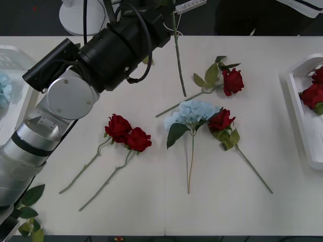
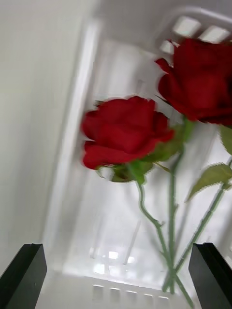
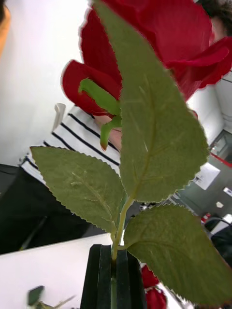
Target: Place the red flowers into the right box and the blue flowers into the left box. If a person shows an open palm, hand one flower to the person first, then continue sorting.
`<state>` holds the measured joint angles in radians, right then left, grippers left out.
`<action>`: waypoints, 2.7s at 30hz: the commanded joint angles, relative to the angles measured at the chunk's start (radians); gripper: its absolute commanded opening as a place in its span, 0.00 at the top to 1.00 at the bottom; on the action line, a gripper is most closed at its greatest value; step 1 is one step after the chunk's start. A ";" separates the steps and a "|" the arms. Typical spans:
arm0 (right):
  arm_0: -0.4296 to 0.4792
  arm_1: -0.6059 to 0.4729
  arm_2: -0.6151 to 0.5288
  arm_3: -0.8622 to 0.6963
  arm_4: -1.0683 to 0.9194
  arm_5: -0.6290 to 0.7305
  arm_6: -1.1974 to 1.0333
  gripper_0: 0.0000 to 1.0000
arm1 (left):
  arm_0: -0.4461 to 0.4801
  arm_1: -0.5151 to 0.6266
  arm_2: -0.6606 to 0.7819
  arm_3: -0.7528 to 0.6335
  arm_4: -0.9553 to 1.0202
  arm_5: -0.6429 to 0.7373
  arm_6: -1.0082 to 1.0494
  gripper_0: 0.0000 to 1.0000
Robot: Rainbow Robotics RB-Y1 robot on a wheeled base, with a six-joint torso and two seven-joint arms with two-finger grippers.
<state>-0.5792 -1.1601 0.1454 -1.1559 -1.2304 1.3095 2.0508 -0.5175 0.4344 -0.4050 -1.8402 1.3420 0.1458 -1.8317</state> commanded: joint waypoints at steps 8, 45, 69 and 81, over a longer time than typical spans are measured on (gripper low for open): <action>0.065 -0.084 -0.015 -0.242 -0.572 0.083 0.120 0.13 | 0.028 -0.146 -0.083 -0.045 0.017 -0.187 0.055 1.00; 0.182 -0.001 -0.014 -0.538 -0.330 0.105 0.008 0.13 | 0.033 -0.146 -0.084 -0.047 0.023 -0.187 0.062 1.00; 0.185 0.269 0.278 -0.682 0.338 0.065 -0.327 0.13 | 0.033 -0.146 -0.084 -0.047 0.023 -0.187 0.062 1.00; 0.185 0.411 0.315 -0.617 0.511 0.091 -0.405 0.13 | 0.033 -0.146 -0.084 -0.047 0.023 -0.187 0.062 1.00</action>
<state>-0.3983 -0.7885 0.4532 -1.7921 -0.7395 1.3989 1.6704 -0.4981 0.3108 -0.4789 -1.8420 1.3572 -0.0254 -1.8292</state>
